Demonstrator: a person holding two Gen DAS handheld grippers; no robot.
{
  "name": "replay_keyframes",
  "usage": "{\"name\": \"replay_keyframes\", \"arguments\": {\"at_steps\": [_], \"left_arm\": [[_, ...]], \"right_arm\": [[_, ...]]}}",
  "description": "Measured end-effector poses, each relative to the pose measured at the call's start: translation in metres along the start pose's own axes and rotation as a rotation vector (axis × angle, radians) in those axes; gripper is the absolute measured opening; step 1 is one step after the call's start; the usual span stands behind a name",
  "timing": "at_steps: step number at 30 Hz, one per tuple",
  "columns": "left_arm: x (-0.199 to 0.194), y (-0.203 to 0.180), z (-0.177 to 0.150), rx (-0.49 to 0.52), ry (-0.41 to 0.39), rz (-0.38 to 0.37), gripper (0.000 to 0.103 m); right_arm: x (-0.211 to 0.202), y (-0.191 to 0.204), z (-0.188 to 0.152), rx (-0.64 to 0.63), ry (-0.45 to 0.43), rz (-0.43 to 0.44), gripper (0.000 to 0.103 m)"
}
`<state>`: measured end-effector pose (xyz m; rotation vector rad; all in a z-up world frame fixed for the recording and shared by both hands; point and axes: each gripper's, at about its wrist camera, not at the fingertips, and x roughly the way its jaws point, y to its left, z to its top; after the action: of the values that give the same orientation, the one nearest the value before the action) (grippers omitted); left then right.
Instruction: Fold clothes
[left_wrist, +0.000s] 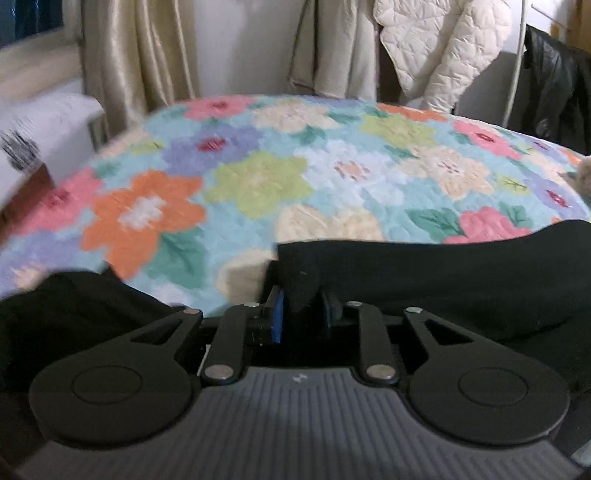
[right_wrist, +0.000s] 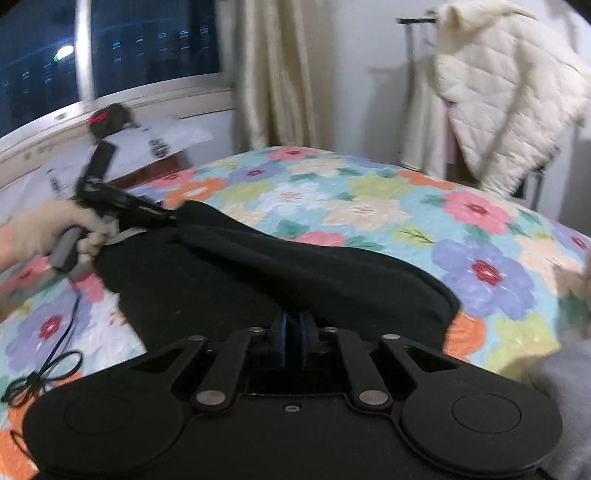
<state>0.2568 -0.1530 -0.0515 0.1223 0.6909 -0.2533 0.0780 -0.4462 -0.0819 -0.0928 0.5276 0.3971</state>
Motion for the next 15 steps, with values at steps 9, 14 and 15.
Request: {"name": "replay_keyframes", "arguments": {"at_steps": [9, 14, 15], "left_arm": [[-0.029, 0.031, -0.01, -0.117, 0.077, -0.139, 0.057], [-0.001, 0.046, -0.014, -0.312, 0.063, -0.23, 0.07], [0.005, 0.046, -0.017, -0.33, 0.062, -0.237, 0.068]], "right_arm": [[0.018, 0.043, 0.001, -0.203, -0.02, -0.118, 0.045], [0.061, 0.072, 0.004, -0.366, 0.062, -0.216, 0.053], [0.071, 0.075, 0.001, -0.42, 0.095, -0.28, 0.053]]}}
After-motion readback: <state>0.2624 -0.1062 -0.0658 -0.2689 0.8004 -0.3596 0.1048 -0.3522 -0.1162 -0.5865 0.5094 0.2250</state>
